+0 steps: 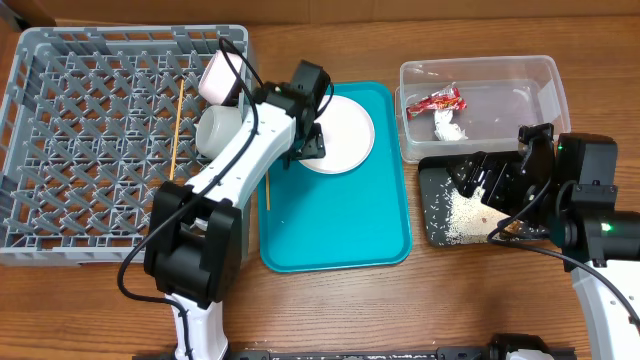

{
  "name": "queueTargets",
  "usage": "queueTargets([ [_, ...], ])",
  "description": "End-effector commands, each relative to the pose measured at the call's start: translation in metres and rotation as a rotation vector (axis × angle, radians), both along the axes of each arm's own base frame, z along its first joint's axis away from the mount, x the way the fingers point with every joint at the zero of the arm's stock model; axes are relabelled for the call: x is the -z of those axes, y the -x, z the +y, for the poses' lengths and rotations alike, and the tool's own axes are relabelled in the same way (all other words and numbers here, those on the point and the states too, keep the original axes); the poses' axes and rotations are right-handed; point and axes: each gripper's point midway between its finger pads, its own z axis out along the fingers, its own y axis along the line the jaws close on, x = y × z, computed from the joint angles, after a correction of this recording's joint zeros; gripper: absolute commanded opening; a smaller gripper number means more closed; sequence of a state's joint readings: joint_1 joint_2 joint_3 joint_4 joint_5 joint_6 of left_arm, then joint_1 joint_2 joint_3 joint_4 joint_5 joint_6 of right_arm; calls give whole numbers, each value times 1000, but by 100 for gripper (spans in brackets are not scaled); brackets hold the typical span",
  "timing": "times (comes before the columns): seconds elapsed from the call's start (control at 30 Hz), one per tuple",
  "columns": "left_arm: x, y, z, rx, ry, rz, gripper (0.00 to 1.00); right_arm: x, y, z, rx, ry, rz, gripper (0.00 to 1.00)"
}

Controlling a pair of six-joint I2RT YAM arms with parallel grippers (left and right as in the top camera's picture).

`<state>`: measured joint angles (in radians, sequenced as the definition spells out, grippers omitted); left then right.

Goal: Sort waste into correct bins and load items into the dishwasher
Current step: 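Pinch the white plate rim with the left gripper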

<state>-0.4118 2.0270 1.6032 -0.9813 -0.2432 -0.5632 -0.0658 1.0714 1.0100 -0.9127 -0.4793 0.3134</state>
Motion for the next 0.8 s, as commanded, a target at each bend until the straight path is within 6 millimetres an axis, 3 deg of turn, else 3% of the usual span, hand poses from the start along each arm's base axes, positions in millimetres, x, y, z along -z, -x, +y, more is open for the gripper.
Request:
queueTargets([
  [0.0, 31, 13, 3, 17, -2, 39, 94, -10, -3, -3, 7, 11, -34, 100],
  [0.23, 50, 24, 15, 51, -59, 63, 93, -10, -3, -3, 7, 11, -34, 100],
  [0.77, 57, 15, -3, 150, 21, 31, 89, -10, -3, -3, 7, 11, -34, 100],
])
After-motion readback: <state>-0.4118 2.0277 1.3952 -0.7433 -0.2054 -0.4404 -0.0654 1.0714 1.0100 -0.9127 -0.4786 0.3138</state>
